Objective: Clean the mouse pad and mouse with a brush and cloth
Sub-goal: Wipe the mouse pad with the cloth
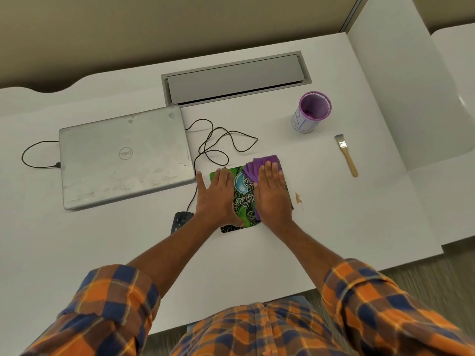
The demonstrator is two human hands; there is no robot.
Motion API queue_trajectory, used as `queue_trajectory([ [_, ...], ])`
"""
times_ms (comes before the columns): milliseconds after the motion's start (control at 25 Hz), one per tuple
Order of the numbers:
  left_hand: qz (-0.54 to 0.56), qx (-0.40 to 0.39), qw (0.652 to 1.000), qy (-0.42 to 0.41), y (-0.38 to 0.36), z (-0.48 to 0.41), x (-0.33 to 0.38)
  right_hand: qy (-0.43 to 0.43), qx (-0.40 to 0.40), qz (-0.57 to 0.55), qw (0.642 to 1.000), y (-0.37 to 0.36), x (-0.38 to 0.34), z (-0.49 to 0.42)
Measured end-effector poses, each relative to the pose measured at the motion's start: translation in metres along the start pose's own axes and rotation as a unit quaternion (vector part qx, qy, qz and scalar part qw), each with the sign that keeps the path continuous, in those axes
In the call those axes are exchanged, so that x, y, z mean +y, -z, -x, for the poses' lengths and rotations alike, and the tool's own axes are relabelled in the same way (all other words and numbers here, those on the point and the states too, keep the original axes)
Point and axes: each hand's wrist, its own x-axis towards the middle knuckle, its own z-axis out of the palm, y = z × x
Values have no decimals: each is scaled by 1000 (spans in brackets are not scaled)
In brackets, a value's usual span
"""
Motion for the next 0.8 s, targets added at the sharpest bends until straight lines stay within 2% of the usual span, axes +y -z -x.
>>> queue_trajectory([
  [120,-1,-7,1000,-2,-1,0,-2,47,19,5,999,-9,-4,16],
  [240,7,1,1000,-19,-1,2,-4,59,21,7,998,-11,-11,17],
  [360,126,-9,991,-48,16,-6,-29,61,32,-7,998,-8,-10,16],
  [480,219,-63,971,-76,42,-15,-64,80,25,-20,996,-6,-13,14],
  [680,221,-70,968,-92,52,-17,-71,168,-21,-25,985,-11,-31,-1],
  [800,232,-71,965,-98,53,-19,-75,191,-37,-44,980,-14,-38,-6],
])
